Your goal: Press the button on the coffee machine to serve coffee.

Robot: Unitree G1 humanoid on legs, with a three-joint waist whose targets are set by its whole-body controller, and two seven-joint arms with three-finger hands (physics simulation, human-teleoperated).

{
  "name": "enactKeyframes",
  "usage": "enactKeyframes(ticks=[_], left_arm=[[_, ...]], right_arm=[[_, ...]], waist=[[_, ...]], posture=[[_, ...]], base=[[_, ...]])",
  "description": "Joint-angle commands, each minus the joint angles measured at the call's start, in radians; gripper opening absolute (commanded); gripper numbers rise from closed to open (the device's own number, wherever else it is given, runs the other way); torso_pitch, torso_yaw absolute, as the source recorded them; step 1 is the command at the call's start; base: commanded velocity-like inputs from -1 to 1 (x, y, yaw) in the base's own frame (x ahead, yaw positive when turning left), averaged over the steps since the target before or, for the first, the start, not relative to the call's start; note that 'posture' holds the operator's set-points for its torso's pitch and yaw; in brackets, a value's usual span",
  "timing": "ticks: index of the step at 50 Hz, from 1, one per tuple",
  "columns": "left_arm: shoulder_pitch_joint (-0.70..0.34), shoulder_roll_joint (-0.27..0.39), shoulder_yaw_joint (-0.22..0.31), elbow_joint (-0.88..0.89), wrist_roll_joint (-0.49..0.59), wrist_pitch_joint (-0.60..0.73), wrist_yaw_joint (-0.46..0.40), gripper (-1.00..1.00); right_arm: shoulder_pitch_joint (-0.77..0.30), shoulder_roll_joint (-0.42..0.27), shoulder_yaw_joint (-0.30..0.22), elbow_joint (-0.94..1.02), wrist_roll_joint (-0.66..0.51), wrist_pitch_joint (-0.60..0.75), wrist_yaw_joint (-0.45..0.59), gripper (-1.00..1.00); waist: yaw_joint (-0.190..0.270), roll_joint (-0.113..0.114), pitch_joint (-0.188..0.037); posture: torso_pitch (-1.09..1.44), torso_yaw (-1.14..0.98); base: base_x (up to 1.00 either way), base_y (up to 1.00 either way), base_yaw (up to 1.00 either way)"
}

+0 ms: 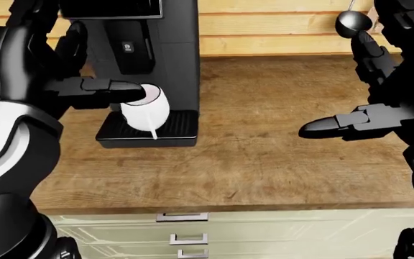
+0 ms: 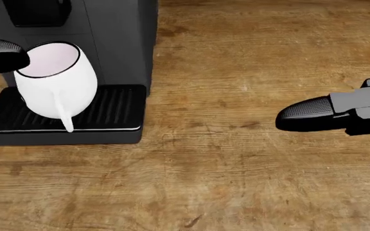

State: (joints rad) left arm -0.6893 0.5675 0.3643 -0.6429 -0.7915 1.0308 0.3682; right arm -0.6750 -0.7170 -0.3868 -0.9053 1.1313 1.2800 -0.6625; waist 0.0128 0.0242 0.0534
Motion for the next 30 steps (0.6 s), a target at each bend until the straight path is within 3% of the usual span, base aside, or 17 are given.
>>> enactKeyframes(ticks=[1,6,8,9,10,11,14,17,19,20,21,22,23,25,30], left_arm=[[-0.036,0.013,0.011,-0.026,0.005,-0.054,-0.003,1.0],[-0.032,0.013,0.011,-0.027,0.004,-0.056,-0.002,1.0],[-0.03,0.012,0.007,-0.024,0.009,-0.061,-0.004,1.0],[-0.029,0.01,0.005,-0.024,0.008,-0.058,-0.005,1.0],[-0.026,0.007,0.002,-0.021,0.011,-0.06,-0.007,1.0],[-0.024,0.007,0.003,-0.025,0.011,-0.056,-0.01,1.0],[-0.024,0.004,0.003,-0.028,0.012,-0.05,-0.014,1.0],[-0.027,0.004,0.009,-0.026,0.009,-0.046,-0.012,1.0],[-0.025,0.004,0.01,-0.03,0.006,-0.045,-0.012,1.0],[-0.026,0.004,0.013,-0.03,0.002,-0.043,-0.011,1.0],[-0.028,0.005,0.015,-0.032,-0.003,-0.039,-0.009,1.0],[-0.025,0.006,0.014,-0.035,-0.003,-0.039,-0.007,1.0],[-0.023,0.007,0.013,-0.037,-0.003,-0.041,-0.007,1.0],[-0.015,0.006,0.008,-0.041,0.003,-0.048,-0.011,1.0],[-0.013,0.005,0.004,-0.059,0.017,-0.051,-0.012,1.0]], right_arm=[[-0.025,-0.016,-0.029,-0.003,-0.022,-0.033,-0.012,1.0],[-0.026,-0.014,-0.027,-0.005,-0.022,-0.032,-0.014,1.0],[-0.023,-0.013,-0.024,-0.004,-0.028,-0.035,-0.011,1.0],[-0.022,-0.012,-0.024,-0.004,-0.032,-0.036,-0.008,1.0],[-0.022,-0.011,-0.023,-0.004,-0.035,-0.036,-0.006,1.0],[-0.022,-0.009,-0.023,-0.006,-0.036,-0.034,-0.005,1.0],[-0.024,-0.005,-0.023,-0.007,-0.04,-0.031,-0.002,1.0],[-0.026,-0.002,-0.023,-0.008,-0.041,-0.027,-0.001,1.0],[-0.029,0.0,-0.024,-0.008,-0.039,-0.023,-0.003,1.0],[-0.03,-0.001,-0.026,-0.009,-0.037,-0.022,-0.003,1.0],[-0.027,0.0,-0.027,-0.009,-0.037,-0.023,-0.002,1.0],[-0.027,0.001,-0.027,-0.012,-0.035,-0.024,-0.002,1.0],[-0.024,0.001,-0.026,-0.014,-0.037,-0.028,0.0,1.0],[-0.014,0.003,-0.021,-0.015,-0.052,-0.035,0.011,1.0],[-0.028,0.009,-0.025,-0.014,-0.05,-0.021,0.011,1.0]], waist=[[-0.007,-0.005,-0.019],[-0.012,-0.066,-0.006],[-0.014,-0.128,-0.028],[-0.021,-0.08,-0.014],[-0.012,-0.101,-0.022],[-0.015,-0.099,-0.029],[-0.012,-0.077,-0.025],[-0.012,-0.038,-0.011],[-0.019,0.008,-0.015],[-0.021,0.052,-0.028],[-0.026,0.057,-0.041],[-0.014,0.033,-0.02],[-0.012,0.037,0.005],[-0.014,0.019,-0.003],[-0.01,-0.017,0.015]], posture=[[0.0,0.0],[0.0,0.0],[0.0,0.0],[0.0,0.0],[0.0,0.0],[0.0,0.0],[0.0,0.0],[0.0,0.0],[0.0,0.0],[0.0,0.0],[0.0,0.0],[0.0,0.0],[0.0,0.0],[0.0,0.0],[0.0,0.0]], base=[[0.0,0.27,0.0],[0.0,0.27,0.0],[0.0,0.27,0.0],[0.0,0.27,0.0],[0.0,0.27,0.0],[0.0,0.26,0.0],[0.0,0.27,0.0],[0.0,0.27,0.0],[0.0,0.26,0.0],[0.0,0.27,0.0],[0.0,0.27,0.0],[0.0,0.09,0.0],[0.0,0.0,0.0],[0.0,0.0,0.0],[0.0,0.0,0.0]])
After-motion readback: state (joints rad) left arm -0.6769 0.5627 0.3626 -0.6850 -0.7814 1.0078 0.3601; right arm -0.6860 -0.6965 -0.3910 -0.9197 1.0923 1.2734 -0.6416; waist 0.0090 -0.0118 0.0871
